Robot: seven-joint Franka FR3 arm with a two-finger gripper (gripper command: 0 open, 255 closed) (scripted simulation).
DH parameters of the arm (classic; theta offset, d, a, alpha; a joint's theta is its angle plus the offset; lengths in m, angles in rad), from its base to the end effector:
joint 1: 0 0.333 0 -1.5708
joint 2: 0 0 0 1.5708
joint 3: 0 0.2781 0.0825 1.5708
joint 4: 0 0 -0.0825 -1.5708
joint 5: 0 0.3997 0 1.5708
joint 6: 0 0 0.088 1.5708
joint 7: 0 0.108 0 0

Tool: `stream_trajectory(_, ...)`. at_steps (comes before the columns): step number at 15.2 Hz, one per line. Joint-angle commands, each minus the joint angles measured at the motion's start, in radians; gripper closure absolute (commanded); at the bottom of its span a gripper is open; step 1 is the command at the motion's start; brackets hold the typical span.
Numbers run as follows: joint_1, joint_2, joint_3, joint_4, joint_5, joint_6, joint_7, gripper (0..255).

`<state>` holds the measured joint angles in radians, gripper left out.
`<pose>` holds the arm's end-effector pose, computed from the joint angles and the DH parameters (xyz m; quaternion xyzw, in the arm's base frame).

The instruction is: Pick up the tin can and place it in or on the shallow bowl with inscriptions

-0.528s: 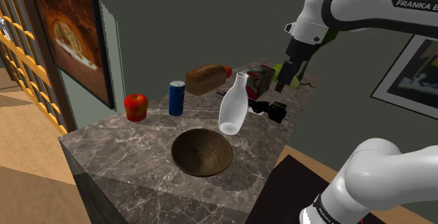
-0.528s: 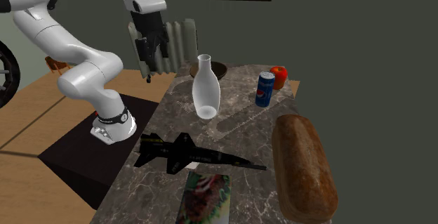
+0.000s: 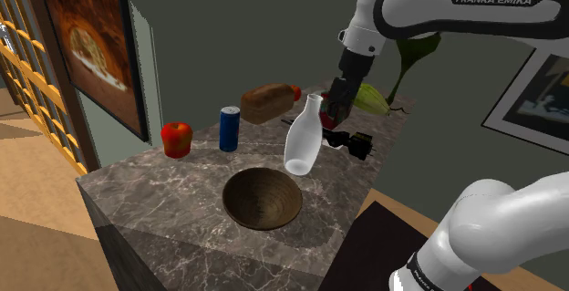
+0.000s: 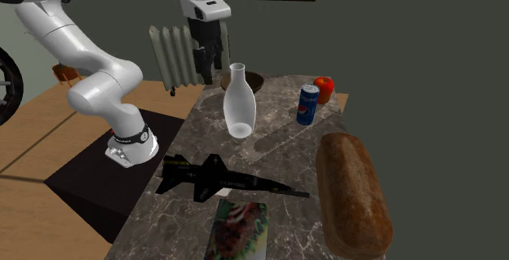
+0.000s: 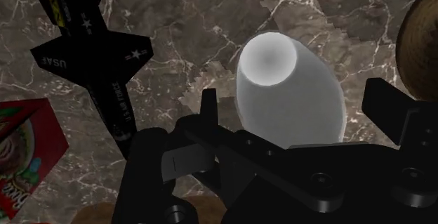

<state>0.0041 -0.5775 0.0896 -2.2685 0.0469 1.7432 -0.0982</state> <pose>0.4155 0.0475 0.5406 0.9960 0.0858 0.0252 0.0015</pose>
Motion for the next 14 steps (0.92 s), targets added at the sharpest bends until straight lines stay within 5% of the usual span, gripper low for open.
stream_trajectory(1,0.006,0.079,0.025,0.048,0.006,0.028,0.028,0)
stream_trajectory(14,0.041,0.592,0.139,0.477,-0.053,0.081,0.190,0)
